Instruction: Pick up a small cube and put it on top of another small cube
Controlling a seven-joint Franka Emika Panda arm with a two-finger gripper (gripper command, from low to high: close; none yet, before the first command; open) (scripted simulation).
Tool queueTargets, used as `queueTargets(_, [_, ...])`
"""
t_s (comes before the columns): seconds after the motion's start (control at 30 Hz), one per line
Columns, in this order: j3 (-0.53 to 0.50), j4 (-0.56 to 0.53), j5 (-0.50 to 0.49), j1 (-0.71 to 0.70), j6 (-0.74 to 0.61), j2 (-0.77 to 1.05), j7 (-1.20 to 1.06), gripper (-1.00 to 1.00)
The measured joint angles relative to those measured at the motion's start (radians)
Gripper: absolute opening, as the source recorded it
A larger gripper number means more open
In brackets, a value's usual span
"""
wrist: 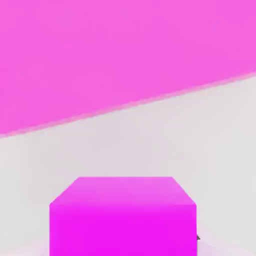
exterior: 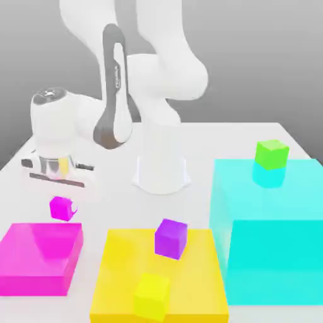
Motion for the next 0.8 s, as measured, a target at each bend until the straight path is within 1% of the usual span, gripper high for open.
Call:
queueTargets(0.13, [-0.004,-0.013,0.115,0.059,-0.065,-0.074,-0.084,-1.00])
queueTargets(0.2, [0.031,0.010,0.146,0.120,-0.126,-0.110,-0.106,-1.00])
queueTargets(0.57, [0.335,0.193,0.239,0.504,-0.522,-0.320,-0.176,-1.00])
queueTargets(0.63, [0.362,0.201,0.247,0.537,-0.512,-0.303,-0.183,-1.00])
queueTargets(0.73, [0.371,0.183,0.249,0.545,-0.405,-0.214,-0.184,-1.00])
queueTargets(0.77, [0.372,0.176,0.249,0.545,-0.368,-0.184,-0.184,1.00])
queueTargets(0.8, [0.372,0.176,0.249,0.545,-0.368,-0.184,-0.184,1.00])
